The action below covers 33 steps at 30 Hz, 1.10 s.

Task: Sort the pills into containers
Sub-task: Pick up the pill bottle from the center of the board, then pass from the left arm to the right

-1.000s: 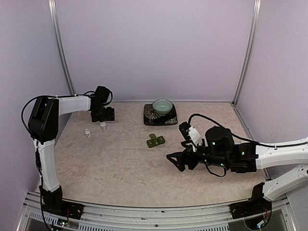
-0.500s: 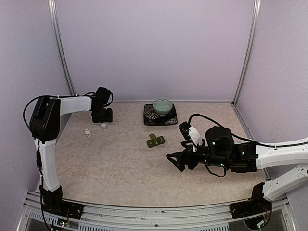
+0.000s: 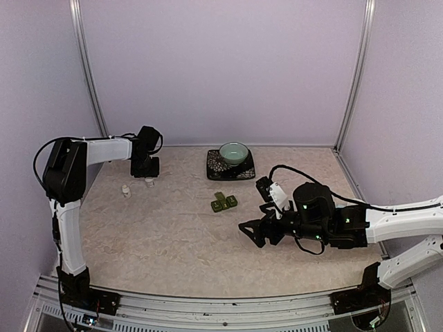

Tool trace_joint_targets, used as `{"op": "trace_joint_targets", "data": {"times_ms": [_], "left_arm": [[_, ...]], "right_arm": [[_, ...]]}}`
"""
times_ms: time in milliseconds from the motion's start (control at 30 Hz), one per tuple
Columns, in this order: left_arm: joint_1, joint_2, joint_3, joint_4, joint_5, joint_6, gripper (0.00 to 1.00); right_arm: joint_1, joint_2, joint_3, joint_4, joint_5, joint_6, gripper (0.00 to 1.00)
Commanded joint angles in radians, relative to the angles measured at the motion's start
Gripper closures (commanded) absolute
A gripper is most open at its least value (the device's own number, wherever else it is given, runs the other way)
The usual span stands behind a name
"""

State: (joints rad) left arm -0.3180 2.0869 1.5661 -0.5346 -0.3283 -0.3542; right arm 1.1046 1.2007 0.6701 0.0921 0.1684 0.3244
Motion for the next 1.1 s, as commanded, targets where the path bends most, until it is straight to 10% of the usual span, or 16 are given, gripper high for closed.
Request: {"op": "trace_joint_targets", "data": {"times_ms": [0,333,1067], "left_arm": [[-0.007,0.016,-0.005,-0.024,-0.020,-0.004,0.59],[-0.010,-0.001,-0.011,-0.028,-0.014,-0.004,0.84],[-0.446,-0.440,-0.158,-0.050,0.149,0.025,0.84]], "right_arm": [[-0.008,0.006,0.017,-0.015,-0.005,0.001,0.05],[-0.008,0.011,0.019,-0.014,-0.005,0.001,0.05],[-0.007,-0.090,-0.101,0.299,-0.294,-0.263,0.00]]}}
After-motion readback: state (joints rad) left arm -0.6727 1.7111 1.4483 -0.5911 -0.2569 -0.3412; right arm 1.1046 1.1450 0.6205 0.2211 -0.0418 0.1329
